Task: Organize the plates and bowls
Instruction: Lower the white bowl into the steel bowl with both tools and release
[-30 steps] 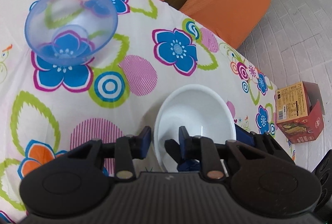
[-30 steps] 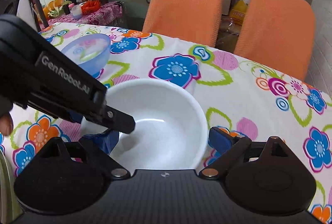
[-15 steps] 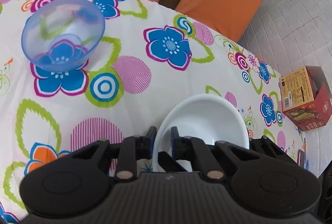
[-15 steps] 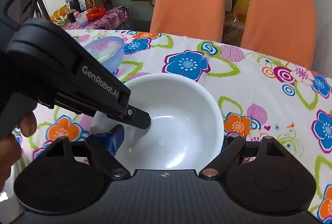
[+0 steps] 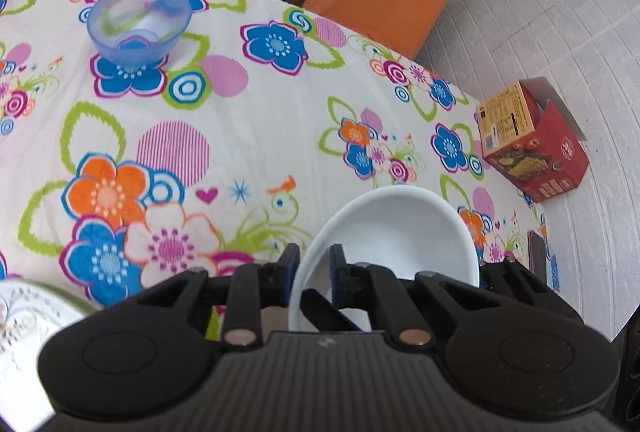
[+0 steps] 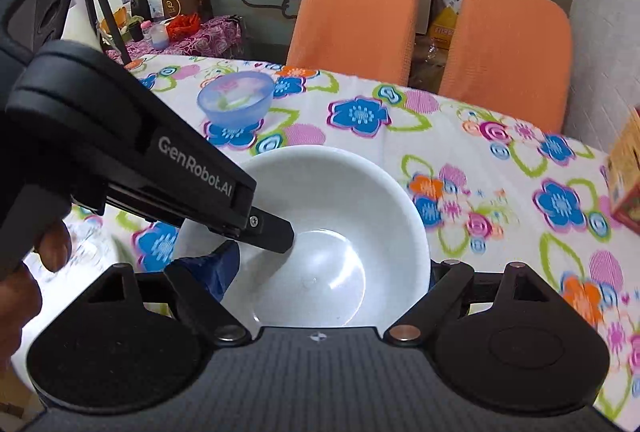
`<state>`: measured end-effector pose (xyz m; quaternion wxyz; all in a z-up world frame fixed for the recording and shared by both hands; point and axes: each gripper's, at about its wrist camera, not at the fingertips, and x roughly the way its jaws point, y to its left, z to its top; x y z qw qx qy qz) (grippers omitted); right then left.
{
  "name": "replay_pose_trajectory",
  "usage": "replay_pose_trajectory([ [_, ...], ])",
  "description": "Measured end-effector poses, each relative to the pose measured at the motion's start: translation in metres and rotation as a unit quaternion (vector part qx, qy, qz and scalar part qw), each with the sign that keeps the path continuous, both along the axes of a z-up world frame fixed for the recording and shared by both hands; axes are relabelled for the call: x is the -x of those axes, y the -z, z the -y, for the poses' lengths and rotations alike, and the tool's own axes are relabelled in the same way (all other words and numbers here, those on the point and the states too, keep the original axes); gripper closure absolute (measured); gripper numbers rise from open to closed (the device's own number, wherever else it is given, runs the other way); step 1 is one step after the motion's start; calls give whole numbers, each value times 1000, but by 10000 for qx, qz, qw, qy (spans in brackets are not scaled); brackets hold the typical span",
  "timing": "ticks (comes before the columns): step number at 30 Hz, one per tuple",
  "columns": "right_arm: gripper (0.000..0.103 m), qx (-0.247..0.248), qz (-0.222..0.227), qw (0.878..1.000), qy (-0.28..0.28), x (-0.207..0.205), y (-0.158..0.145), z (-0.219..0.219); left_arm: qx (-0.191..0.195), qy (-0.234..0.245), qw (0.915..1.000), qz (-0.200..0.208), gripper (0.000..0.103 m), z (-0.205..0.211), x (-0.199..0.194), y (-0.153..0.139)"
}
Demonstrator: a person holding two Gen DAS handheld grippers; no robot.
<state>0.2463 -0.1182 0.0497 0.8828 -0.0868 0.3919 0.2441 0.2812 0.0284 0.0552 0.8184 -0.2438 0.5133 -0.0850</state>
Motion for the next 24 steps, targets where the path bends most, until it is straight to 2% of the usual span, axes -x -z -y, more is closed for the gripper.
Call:
replay_pose_trajectory([
  [8, 31, -65, -129, 9997, 206, 72, 17, 16, -140, 342, 9993, -66, 100, 21, 73, 17],
  [14, 31, -98, -241, 9993, 256, 88, 34, 22, -141, 419, 9988, -200, 98, 27, 87, 35],
  [16, 31, -167, -238, 9992, 261, 89, 35, 26, -156, 439, 9988, -163, 90, 29, 86, 36],
  [18, 31, -185, -200, 9991, 315, 90, 35, 30, -320, 408, 9986, -113, 71, 30, 86, 34],
  [21, 30, -22, 45, 9989, 467, 93, 31, 37, -274, 435, 9987, -1, 63, 25, 86, 30],
  [24, 30, -181, 91, 9978, 630, 92, 26, 52, -173, 410, 9990, 100, 62, 17, 87, 23],
])
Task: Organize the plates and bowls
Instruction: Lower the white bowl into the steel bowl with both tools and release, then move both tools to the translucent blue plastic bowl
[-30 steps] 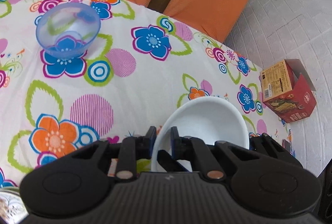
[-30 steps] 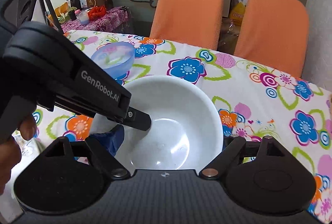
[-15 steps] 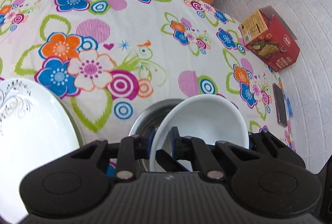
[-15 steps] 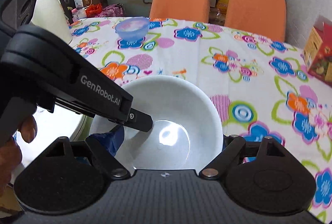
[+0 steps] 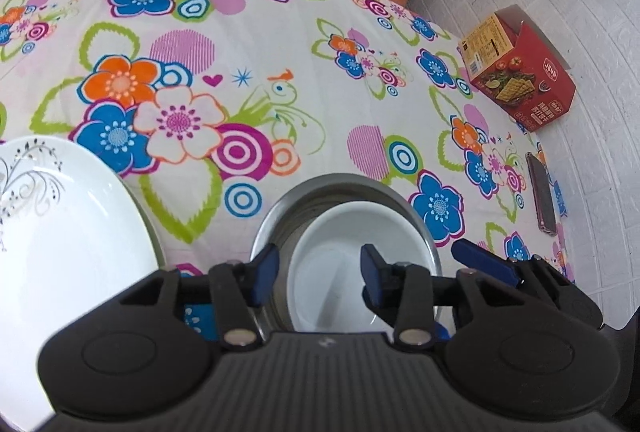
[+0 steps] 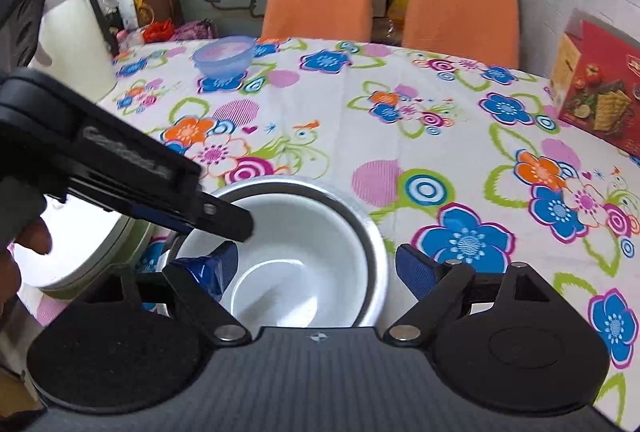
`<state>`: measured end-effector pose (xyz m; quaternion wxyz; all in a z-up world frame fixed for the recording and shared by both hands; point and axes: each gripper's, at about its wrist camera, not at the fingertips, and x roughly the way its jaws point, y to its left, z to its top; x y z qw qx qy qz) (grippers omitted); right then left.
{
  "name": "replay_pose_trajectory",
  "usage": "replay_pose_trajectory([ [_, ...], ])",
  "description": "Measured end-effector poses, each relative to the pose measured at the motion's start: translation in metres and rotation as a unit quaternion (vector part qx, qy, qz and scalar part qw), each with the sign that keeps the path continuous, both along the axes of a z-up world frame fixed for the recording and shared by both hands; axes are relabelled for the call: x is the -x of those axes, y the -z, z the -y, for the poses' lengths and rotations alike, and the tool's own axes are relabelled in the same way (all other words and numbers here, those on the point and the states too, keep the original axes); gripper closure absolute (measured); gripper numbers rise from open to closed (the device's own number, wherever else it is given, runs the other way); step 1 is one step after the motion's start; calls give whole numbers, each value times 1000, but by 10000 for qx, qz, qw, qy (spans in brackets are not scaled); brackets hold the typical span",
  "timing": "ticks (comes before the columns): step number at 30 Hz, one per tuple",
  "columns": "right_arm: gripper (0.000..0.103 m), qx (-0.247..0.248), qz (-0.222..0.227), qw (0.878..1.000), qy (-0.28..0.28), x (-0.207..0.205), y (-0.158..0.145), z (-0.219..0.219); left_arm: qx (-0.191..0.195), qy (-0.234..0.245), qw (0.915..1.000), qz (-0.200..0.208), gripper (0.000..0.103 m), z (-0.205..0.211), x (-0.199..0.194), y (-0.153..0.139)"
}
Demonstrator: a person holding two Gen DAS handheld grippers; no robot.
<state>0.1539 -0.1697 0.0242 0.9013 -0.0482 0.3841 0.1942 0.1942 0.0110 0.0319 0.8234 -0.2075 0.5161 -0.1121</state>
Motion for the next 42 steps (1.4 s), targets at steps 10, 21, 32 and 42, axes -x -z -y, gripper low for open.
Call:
replay_pose_trajectory([
  [10, 29, -326, 28, 9993, 153, -10, -8, 17, -464, -240, 9976, 458, 53, -23, 4, -21],
  [21, 29, -131, -97, 9990, -409, -50, -17, -26, -814, -700, 9921, 647, 48, -66, -5, -30],
  [32, 28, -128, -427, 9975, -554, -133, -12, -78, -1070, -1110, 9857, 677, 46, -140, -73, -25],
  [42, 28, -326, -406, 9939, -975, -211, -18, -148, -732, -1902, 9774, 557, 45, -207, -150, -19],
])
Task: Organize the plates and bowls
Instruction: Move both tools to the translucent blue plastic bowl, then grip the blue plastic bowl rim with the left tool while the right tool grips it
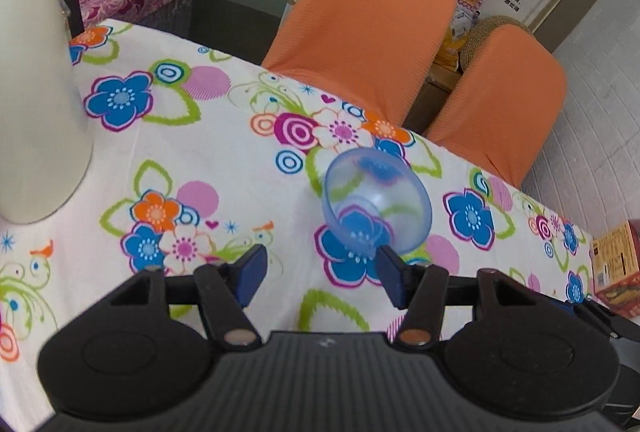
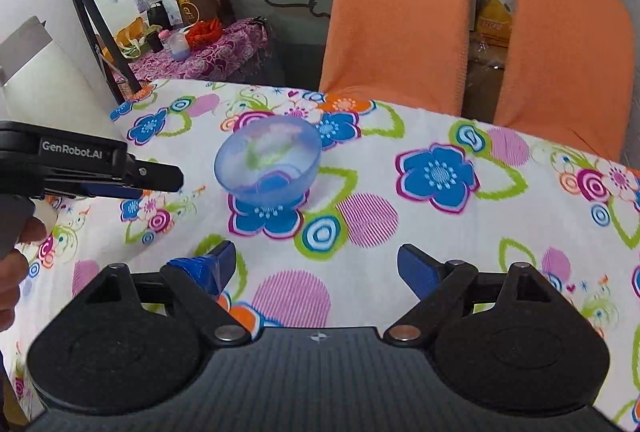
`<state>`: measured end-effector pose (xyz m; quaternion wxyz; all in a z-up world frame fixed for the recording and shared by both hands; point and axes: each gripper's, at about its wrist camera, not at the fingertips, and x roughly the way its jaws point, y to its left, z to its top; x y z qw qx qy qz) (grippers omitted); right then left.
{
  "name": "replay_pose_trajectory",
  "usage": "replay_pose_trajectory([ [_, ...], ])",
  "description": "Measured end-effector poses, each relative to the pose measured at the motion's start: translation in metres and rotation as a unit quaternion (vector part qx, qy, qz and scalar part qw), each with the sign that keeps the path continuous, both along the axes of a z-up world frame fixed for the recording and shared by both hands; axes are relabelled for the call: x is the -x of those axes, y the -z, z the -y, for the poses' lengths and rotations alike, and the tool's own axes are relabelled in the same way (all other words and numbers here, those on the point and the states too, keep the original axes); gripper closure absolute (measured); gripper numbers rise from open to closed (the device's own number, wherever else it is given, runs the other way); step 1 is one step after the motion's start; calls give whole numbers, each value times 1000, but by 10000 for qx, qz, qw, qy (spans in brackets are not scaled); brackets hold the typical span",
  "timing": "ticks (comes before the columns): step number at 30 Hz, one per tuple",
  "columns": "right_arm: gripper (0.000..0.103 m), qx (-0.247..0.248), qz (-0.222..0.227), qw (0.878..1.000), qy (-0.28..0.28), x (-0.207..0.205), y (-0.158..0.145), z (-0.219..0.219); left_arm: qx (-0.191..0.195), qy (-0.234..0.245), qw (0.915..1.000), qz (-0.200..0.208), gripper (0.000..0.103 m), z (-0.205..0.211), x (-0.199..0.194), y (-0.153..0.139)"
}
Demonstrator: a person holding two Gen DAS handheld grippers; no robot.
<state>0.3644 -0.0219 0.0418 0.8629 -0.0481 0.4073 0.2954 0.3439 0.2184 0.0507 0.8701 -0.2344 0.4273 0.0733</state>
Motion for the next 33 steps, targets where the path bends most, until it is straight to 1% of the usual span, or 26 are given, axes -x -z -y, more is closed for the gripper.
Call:
replay_pose_trajectory([
  [5, 28, 79, 153, 9998, -59, -33, 4, -31, 171, -96, 9998, -51, 45, -7, -39, 12],
  [12, 28, 443, 50, 9988, -190, -66, 32, -59, 24, -1, 9993, -361, 44, -4, -75, 37],
  [16, 28, 456, -65, 9986, -255, -69, 45, -63, -70, 111, 9988, -477, 44, -4, -86, 46],
  [18, 28, 439, -116, 9985, -308, -69, 49, -66, -57, 201, 9983, -538, 44, -3, -90, 50],
  [21, 28, 399, -144, 9982, -427, -67, 52, -70, -27, 378, 9974, -614, 44, 0, -93, 54],
  [24, 28, 400, -126, 9979, -485, -63, 50, -74, -129, 500, 9964, -677, 45, 1, -95, 53],
  [25, 28, 396, -112, 9979, -505, -61, 49, -75, -98, 542, 9961, -687, 48, 0, -96, 53],
  [26, 28, 380, -91, 9979, -525, -60, 47, -75, -48, 592, 9958, -698, 57, -1, -95, 53],
  [28, 28, 371, -50, 9975, -594, -56, 42, -76, 40, 644, 9956, -676, 59, -3, -94, 51],
  [29, 28, 389, -12, 9973, -615, -55, 40, -75, 20, 683, 9956, -639, 59, -3, -93, 50],
  [32, 31, 495, 180, 9970, -562, -54, 36, -74, -37, 707, 9958, -588, 70, -1, -93, 49],
  [33, 32, 501, 214, 9967, -594, -56, 38, -75, -3, 748, 9954, -597, 78, 0, -93, 50],
])
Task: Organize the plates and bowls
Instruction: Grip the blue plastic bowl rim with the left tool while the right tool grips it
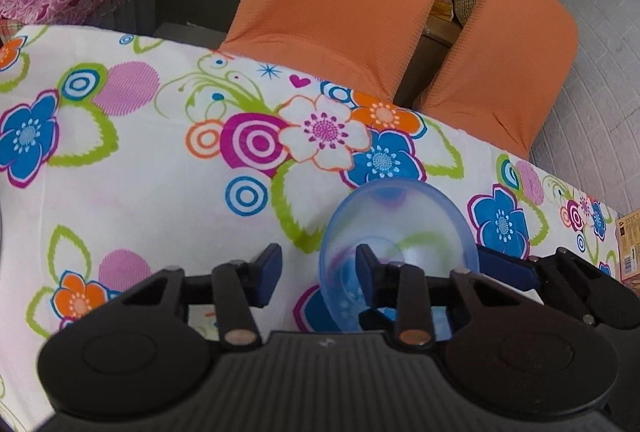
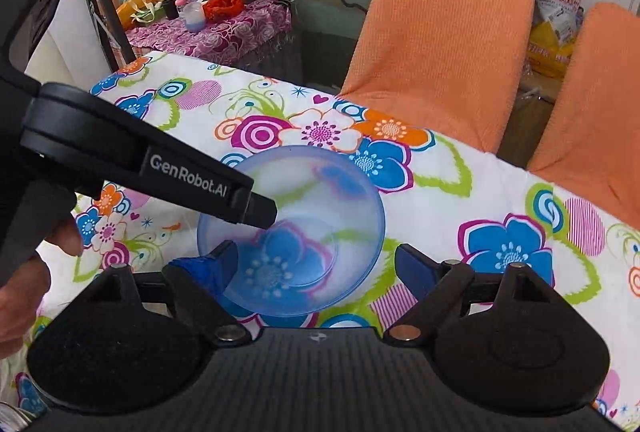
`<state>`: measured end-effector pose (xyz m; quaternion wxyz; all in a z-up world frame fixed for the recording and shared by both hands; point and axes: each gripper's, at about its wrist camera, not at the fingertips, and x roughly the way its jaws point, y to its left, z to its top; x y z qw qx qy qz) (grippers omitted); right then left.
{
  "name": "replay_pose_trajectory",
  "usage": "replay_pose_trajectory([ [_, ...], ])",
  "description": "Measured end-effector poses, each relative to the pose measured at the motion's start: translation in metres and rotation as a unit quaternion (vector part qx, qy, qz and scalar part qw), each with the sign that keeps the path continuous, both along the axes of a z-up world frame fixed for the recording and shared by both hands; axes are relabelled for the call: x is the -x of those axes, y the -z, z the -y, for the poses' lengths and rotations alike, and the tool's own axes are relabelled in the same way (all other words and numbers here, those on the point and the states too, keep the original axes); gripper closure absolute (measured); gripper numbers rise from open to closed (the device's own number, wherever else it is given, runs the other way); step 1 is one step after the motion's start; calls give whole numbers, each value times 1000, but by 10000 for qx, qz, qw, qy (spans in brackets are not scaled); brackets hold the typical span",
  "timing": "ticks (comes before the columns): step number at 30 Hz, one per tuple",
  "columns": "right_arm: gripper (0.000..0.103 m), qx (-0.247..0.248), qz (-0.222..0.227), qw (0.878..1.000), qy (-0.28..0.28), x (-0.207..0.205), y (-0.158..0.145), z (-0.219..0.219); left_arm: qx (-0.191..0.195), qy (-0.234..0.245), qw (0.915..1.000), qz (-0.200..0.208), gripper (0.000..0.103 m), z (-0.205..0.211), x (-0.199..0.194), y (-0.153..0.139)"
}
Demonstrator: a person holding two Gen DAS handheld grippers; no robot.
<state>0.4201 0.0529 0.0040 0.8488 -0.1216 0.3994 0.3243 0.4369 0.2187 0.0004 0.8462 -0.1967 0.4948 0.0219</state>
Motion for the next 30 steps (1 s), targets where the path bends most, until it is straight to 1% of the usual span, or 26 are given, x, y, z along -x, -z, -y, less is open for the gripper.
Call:
replay_pose_trajectory([
  [1, 34, 2, -8, 10000, -42, -1, 2, -2, 51, 41, 10000, -37, 81, 1, 0, 2],
  [3, 40, 1, -142, 9998, -149, -4, 8, -6, 122, 143, 9998, -105, 92, 5, -1, 6],
  [5, 51, -38, -266, 9995, -151, -6, 16, -8, -27, 198, 9998, -47, 96, 9, 1, 6],
  [7, 51, -107, -294, 9995, -81, -4, 14, -9, -9, 194, 9998, -51, 96, 7, 1, 6],
  [10, 51, -122, -352, 9992, -124, 1, 11, -9, 43, 147, 9999, -59, 97, 5, 4, 2],
  [12, 51, -198, -431, 9988, -89, 2, 5, -4, 69, 162, 9998, -8, 97, 7, 8, -5],
  [17, 51, -205, -409, 9990, -22, 20, -14, 13, 156, 243, 9996, 50, 97, 25, 27, -25],
  [20, 51, -195, -388, 9990, 67, 44, -24, 33, 268, 358, 9990, 56, 97, 46, 51, -34],
  [24, 50, -129, -400, 9988, 262, 91, -35, 73, 424, 595, 9973, 25, 97, 86, 91, -40],
  [27, 50, -27, -453, 9980, 443, 132, -39, 105, 499, 887, 9948, 5, 97, 123, 129, -44],
  [30, 50, 95, -437, 9968, 657, 171, -43, 135, 443, 1259, 9911, 15, 97, 164, 164, -48],
])
